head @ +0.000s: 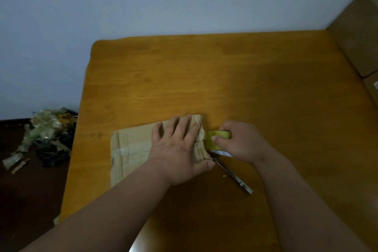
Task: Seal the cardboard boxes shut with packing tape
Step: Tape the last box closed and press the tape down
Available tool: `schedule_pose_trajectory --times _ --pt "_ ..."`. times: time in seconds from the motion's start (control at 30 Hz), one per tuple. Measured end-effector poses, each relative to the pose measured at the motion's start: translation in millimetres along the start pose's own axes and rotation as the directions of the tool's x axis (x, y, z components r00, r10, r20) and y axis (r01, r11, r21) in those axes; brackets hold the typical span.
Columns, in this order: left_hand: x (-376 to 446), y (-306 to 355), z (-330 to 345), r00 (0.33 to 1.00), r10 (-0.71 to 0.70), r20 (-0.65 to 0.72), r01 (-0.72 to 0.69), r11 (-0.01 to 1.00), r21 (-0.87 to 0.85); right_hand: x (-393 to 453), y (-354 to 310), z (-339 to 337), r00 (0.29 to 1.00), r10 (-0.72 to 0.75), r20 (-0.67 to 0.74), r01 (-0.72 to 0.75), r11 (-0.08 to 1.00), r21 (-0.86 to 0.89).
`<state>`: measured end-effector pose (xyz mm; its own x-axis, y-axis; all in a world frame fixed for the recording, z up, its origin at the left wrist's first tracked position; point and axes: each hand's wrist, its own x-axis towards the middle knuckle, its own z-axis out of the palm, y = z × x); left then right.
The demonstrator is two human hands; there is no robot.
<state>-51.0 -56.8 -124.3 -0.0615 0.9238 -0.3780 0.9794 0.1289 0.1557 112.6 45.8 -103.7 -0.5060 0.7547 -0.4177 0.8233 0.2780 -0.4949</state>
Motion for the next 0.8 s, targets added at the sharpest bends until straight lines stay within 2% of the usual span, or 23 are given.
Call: schedule_pose_trajectory --times 0.1,0.27,0.4,0.63,0.7,0.8 --pt "9.0 2.1 -6.2 0.999 -0.036 -0.012 0.035 0.994 -0.099 1.4 1.7 1.3 1.000 0.001 -0.001 -0.001 0.999 0.047" --pt "9.6 -4.4 5.8 1.000 0.010 0.001 -0.010 0.986 -0.168 1.5 6.9 -0.5 1.000 0.003 0.018 -0.005 0.997 0.083" --pt "9.1 -1.7 8.4 1.000 -0.011 -0.024 0.009 0.993 -0.120 2.3 10.6 -0.4 1.000 0.004 0.011 -0.005 0.994 0.105" --pt "24.6 0.1 -14.2 0.994 -0.101 0.028 0.105 0.975 -0.196 6.2 16.2 2.0 1.000 0.009 0.007 -0.010 0.994 0.109" --pt "23.8 -2.2 -17.9 0.993 -0.082 0.086 0.096 0.978 -0.184 5.2 21.4 2.6 1.000 0.025 -0.019 -0.021 0.985 0.169" --pt "14.9 6.6 -15.1 0.990 -0.015 0.142 0.023 0.998 -0.059 1.7 25.3 4.7 0.999 0.047 -0.008 -0.044 0.972 0.231"
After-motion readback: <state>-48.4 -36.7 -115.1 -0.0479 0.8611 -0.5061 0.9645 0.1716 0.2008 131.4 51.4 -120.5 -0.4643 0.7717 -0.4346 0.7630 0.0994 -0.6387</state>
